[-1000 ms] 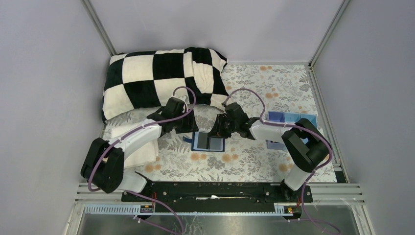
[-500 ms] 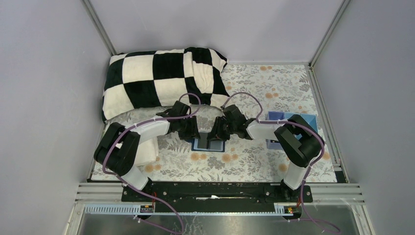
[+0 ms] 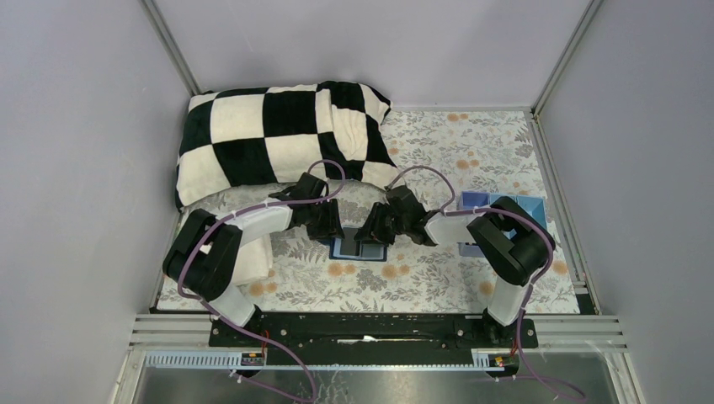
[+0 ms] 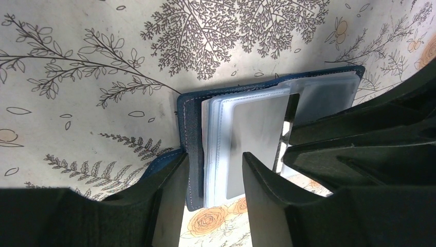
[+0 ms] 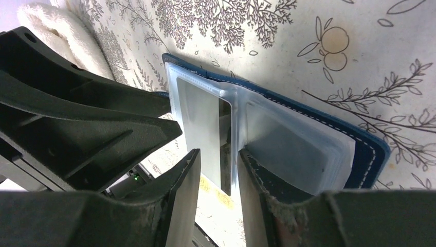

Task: Take the credit cards out of the card holder
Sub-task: Remove the credit card from the card holder.

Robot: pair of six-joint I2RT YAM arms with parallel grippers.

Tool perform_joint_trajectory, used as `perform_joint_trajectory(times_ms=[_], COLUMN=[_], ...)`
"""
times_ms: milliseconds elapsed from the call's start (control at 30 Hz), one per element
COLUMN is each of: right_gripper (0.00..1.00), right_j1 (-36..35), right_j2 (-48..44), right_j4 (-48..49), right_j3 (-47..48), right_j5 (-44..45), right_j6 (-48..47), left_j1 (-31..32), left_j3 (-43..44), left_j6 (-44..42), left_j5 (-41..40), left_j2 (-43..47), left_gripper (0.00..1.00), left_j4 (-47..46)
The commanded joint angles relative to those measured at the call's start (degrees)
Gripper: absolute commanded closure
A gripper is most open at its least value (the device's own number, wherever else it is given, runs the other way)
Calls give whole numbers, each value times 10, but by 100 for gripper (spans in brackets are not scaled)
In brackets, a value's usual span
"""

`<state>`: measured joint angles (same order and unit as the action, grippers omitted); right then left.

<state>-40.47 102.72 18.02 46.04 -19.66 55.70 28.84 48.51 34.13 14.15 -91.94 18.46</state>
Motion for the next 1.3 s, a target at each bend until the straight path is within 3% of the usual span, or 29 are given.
perform_joint_trajectory(times_ms=[0, 333, 467, 800, 1267], right_gripper=[61, 83, 100, 100, 100], right_j1=[-4, 3, 9, 27, 59], right_j2=[27, 9, -11, -59, -184], right_j4=[52, 121, 129, 108, -159], right_j3=[-30, -68, -81, -106, -37], right_j5=[1, -1, 5, 11, 75], right_j6=[44, 73, 72, 52, -113], left_j1=[2, 2, 1, -11, -12], left_j3=[-14, -17, -11, -11, 5], left_j6=[-6, -5, -6, -8, -15], left_j5=[-12, -13, 2, -8, -7], left_j2=[-35, -35, -40, -40, -35], left_gripper=[52, 52, 52, 52, 53], left_j4=[10, 11, 18, 33, 41])
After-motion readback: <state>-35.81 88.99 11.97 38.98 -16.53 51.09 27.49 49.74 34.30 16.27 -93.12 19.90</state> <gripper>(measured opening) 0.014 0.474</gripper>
